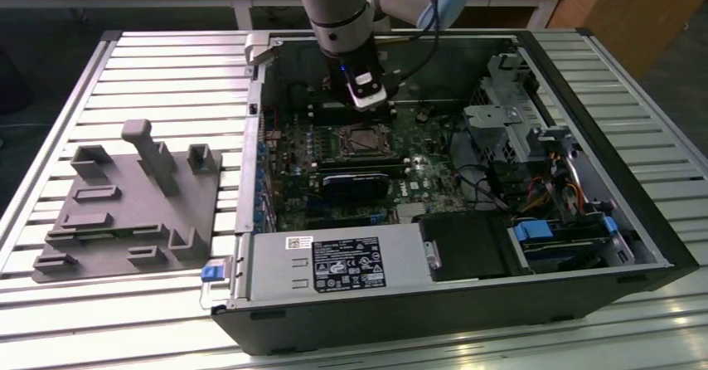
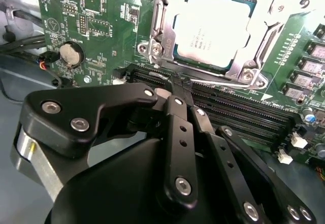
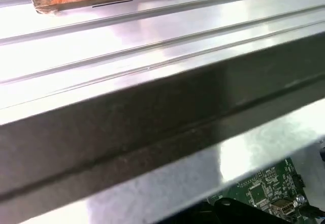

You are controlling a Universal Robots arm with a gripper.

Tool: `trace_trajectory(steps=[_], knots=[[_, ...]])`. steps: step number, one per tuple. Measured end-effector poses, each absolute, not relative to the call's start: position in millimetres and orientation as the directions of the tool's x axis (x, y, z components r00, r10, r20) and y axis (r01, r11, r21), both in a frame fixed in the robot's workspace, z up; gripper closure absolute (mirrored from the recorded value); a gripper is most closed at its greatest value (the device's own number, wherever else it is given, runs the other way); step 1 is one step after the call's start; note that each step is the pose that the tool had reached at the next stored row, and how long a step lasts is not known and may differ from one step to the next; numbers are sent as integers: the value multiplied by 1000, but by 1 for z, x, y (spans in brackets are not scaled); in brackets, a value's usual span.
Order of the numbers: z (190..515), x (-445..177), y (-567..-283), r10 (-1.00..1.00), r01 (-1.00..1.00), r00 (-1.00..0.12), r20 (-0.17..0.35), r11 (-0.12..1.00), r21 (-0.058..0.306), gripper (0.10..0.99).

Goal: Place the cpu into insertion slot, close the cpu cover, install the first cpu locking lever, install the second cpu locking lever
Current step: 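Install the first cpu locking lever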

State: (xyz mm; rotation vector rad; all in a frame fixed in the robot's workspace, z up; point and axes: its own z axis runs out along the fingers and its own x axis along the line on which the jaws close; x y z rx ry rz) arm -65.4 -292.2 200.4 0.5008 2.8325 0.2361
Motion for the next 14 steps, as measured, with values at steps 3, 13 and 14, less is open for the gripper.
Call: trace_trajectory(steps=[3,13,14], knots=[[200,-65,-292,360,314,-908,-214,924,218,980],[201,-66,-294,362,314,-908,-212,922,228,980],[201,-66,-295,362,314,-908,-212,922,228,980]])
